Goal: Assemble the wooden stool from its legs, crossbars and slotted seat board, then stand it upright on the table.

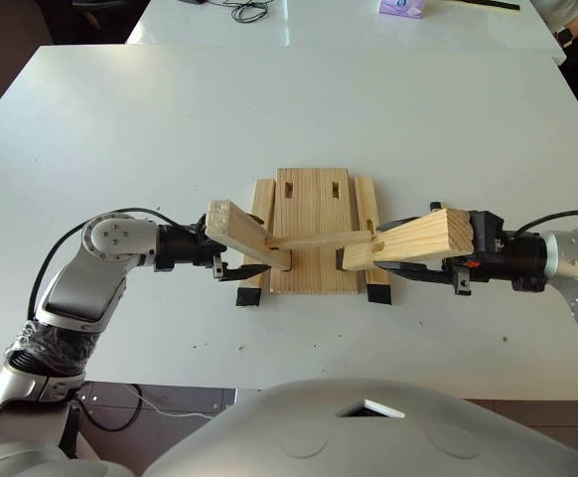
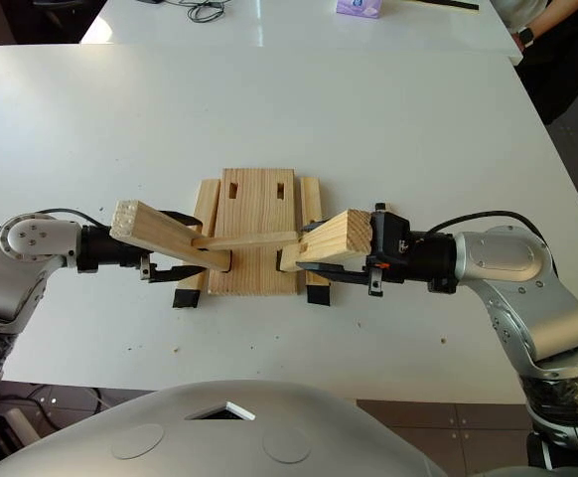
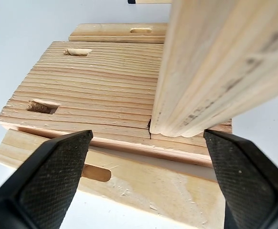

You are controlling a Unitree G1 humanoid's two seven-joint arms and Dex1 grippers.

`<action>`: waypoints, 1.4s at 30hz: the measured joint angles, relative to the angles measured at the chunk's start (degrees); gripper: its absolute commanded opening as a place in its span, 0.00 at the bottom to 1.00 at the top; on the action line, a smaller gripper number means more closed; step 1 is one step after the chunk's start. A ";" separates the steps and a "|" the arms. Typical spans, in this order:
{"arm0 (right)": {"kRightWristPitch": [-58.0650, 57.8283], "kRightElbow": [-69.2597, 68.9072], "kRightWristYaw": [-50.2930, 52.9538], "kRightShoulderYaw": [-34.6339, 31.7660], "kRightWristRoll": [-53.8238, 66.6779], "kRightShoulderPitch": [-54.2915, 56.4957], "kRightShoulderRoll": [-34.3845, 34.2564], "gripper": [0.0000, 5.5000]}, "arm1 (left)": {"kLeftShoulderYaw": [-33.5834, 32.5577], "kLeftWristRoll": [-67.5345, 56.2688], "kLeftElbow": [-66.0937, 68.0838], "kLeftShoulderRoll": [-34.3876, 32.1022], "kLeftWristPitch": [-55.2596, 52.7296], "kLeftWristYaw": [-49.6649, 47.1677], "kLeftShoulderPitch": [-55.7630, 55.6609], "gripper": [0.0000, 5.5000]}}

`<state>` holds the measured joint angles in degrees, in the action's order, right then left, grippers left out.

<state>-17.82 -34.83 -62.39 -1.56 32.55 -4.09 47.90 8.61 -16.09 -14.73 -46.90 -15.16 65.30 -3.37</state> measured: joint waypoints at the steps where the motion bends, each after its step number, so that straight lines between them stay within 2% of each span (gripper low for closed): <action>1: 0.03 0.17 -0.21 0.11 -0.02 0.30 0.08 0.37 | 0.15 0.05 0.00 0.00 0.16 0.14 0.00 0.78; 15: -3.41 6.32 -1.12 1.86 3.19 5.22 -0.84 0.37 | 2.16 0.24 -0.07 0.10 1.09 1.89 -0.72 0.78; 42: -1.86 15.14 -7.76 6.11 2.40 13.49 0.45 0.37 | 5.14 1.43 0.28 0.66 0.99 3.67 -3.91 0.78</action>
<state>-19.68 -19.69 -70.16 4.55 34.96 9.40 48.35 13.74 -14.66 -14.45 -46.24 -14.17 68.97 -7.28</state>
